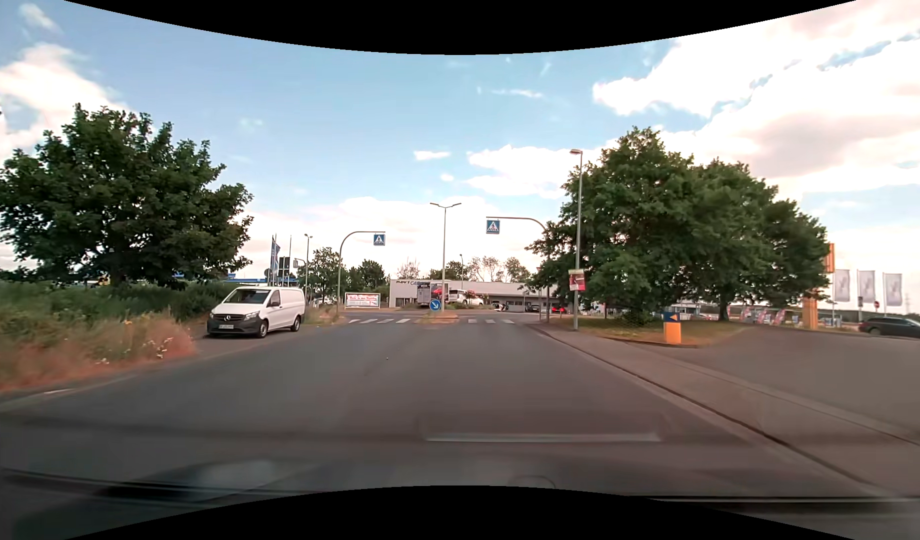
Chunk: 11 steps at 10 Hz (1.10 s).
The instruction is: Follow the waypoints while adhering to traffic rules and regulations
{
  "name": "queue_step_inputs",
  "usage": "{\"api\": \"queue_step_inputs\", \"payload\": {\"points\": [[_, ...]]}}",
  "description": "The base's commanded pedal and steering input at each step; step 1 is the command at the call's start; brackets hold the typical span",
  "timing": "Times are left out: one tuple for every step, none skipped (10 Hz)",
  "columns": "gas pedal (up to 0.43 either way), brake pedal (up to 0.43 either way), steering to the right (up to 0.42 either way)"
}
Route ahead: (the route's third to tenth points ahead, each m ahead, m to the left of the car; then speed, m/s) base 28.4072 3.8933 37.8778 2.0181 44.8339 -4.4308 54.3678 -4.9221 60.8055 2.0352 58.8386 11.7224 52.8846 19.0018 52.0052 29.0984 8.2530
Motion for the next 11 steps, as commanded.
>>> {"api": "queue_step_inputs", "payload": {"points": [[0.059,0.0,0.001],[0.059,0.0,0.001],[0.059,0.0,0.001],[0.059,0.0,0.001],[0.047,0.0,0.001],[0.028,0.0,0.001],[0.02,0.0,0.001],[0.0,0.0,0.001],[0.0,0.0,0.0],[0.0,0.0,0.0],[0.0,0.0,0.0]]}}
